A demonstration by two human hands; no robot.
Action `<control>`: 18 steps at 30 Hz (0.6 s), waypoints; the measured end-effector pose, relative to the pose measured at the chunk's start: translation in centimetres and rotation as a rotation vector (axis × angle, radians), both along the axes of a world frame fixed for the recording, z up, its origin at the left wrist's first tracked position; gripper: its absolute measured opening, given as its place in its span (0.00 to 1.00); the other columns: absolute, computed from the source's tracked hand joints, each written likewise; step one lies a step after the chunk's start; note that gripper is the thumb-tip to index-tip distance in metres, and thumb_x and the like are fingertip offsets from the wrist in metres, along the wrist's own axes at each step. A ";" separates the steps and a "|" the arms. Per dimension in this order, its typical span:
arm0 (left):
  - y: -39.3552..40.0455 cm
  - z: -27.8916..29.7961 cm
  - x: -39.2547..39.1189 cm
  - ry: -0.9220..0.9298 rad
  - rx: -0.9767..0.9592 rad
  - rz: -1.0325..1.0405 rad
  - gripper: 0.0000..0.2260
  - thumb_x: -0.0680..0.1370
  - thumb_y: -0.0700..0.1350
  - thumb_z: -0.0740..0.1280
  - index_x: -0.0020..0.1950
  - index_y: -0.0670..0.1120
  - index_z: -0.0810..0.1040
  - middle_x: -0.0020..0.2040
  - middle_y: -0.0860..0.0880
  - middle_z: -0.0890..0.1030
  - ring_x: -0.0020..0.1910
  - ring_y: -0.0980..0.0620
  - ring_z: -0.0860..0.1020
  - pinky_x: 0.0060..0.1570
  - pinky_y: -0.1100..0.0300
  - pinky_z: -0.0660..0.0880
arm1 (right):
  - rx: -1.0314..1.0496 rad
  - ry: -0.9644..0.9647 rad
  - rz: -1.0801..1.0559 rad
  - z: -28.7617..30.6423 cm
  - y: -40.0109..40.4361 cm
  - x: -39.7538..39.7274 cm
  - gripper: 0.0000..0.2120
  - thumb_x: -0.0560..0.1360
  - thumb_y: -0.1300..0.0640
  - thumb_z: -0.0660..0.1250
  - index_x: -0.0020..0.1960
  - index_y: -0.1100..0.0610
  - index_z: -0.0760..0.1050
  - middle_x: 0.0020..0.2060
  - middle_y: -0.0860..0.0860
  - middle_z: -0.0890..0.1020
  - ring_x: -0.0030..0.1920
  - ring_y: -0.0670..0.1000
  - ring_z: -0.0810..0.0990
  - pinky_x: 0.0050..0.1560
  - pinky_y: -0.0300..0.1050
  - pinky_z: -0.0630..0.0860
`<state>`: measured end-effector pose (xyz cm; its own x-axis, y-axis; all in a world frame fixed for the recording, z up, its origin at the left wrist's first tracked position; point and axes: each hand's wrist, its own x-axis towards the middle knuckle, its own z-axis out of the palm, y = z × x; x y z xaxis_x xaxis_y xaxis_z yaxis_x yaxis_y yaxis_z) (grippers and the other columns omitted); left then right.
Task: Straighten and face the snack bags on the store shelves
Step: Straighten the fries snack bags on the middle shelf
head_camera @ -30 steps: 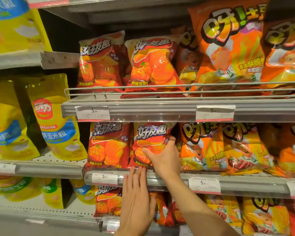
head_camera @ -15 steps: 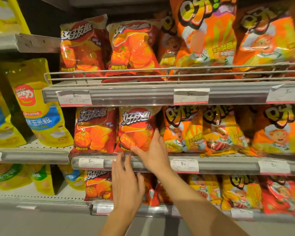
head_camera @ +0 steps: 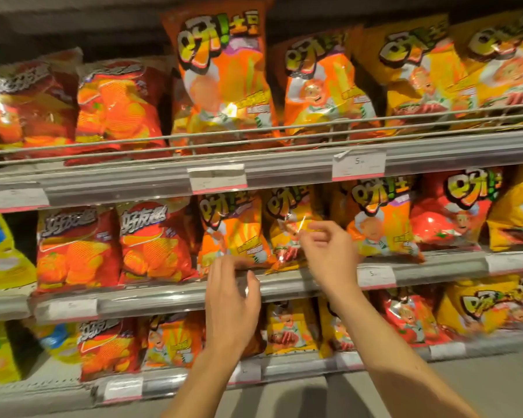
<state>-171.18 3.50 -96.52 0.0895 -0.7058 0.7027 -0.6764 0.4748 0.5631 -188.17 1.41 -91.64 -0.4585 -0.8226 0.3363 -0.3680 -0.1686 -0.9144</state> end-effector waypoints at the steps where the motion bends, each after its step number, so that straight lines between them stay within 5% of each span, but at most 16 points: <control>1: -0.3 0.6 -0.5 -0.023 -0.006 -0.001 0.06 0.78 0.41 0.66 0.55 0.46 0.75 0.50 0.52 0.74 0.51 0.53 0.73 0.53 0.69 0.65 | -0.032 -0.025 -0.044 0.3 -0.3 -1.6 0.06 0.76 0.53 0.72 0.52 0.53 0.81 0.36 0.45 0.82 0.40 0.49 0.83 0.46 0.53 0.81; 5: -1.8 3.0 -3.4 -0.053 0.010 -0.039 0.07 0.78 0.41 0.68 0.56 0.47 0.75 0.49 0.53 0.75 0.48 0.57 0.73 0.50 0.68 0.67 | -0.156 0.016 -0.233 0.9 -1.3 -7.4 0.02 0.75 0.53 0.70 0.47 0.51 0.80 0.34 0.42 0.80 0.36 0.43 0.80 0.39 0.44 0.74; 11: -4.3 4.4 -9.4 0.107 0.099 -0.010 0.14 0.79 0.46 0.69 0.63 0.48 0.73 0.57 0.52 0.75 0.54 0.57 0.73 0.51 0.76 0.65 | -0.255 0.187 -0.352 0.5 -1.4 -13.5 0.04 0.74 0.53 0.72 0.48 0.50 0.78 0.41 0.49 0.81 0.46 0.55 0.79 0.50 0.51 0.74; 18: -6.7 4.6 -12.5 0.133 0.261 0.045 0.32 0.78 0.55 0.68 0.76 0.43 0.62 0.69 0.44 0.71 0.66 0.44 0.71 0.66 0.45 0.70 | -0.168 0.126 -0.305 -0.9 -2.0 -15.6 0.22 0.73 0.42 0.74 0.61 0.51 0.74 0.56 0.49 0.75 0.61 0.51 0.71 0.55 0.37 0.61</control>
